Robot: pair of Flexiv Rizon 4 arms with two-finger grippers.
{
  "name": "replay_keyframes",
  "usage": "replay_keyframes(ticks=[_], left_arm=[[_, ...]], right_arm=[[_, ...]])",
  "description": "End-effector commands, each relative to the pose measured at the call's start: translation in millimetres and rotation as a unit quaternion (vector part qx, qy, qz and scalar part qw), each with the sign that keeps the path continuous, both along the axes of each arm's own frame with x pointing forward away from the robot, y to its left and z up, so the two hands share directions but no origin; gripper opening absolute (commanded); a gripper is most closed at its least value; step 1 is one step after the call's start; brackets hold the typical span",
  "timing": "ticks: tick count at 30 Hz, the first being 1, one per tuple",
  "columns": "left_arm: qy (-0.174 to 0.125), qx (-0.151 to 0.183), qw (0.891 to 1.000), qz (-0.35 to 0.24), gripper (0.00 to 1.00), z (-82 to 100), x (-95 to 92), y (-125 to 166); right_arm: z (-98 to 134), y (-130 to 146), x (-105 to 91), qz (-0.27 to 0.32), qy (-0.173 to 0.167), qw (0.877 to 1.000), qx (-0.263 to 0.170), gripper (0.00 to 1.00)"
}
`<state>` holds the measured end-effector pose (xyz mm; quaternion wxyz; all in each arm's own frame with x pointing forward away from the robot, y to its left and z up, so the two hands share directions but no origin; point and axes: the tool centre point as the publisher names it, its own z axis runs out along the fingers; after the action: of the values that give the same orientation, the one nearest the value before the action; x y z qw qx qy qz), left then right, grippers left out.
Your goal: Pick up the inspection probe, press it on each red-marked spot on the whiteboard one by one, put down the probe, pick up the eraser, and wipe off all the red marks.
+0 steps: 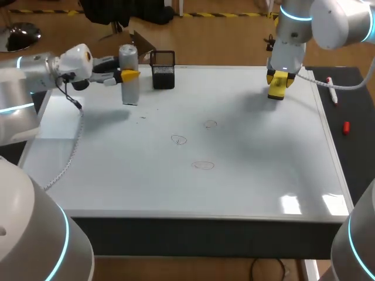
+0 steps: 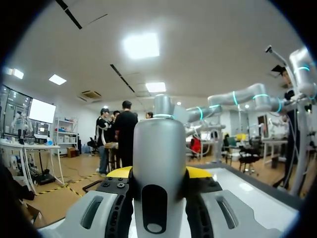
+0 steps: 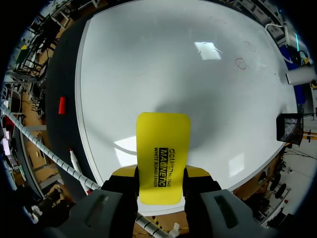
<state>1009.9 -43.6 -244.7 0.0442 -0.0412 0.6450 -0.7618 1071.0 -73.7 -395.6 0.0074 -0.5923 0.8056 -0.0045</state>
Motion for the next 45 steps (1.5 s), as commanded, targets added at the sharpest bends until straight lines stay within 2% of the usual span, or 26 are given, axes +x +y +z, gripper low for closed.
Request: replay_keyframes(ticks=[1,17,29,43,45], left_arm=[[-0.001,-0.004,1.000,0.009,0.00,-1.0,3.7,15],[-0.005,-0.011,0.999,0.035,0.00,-0.9,26.0,49],[-0.005,-0.033,0.998,0.050,0.00,3.2,23.1,68],[-0.005,-0.033,0.998,0.050,0.00,3.2,23.1,68],[-0.005,-0.033,0.998,0.050,0.00,3.2,23.1,68]], right_arm=[[2,-1,-0.1,0.001,0.000,1.000,-0.002,0.00],[2,-1,-0.1,0.001,0.000,1.000,-0.002,0.00],[2,-1,-0.1,0.001,0.000,1.000,-0.002,0.00],[2,-1,-0.1,0.001,0.000,1.000,-0.002,0.00],[7,8,1.6,0.023,0.001,1.000,-0.012,0.00]])
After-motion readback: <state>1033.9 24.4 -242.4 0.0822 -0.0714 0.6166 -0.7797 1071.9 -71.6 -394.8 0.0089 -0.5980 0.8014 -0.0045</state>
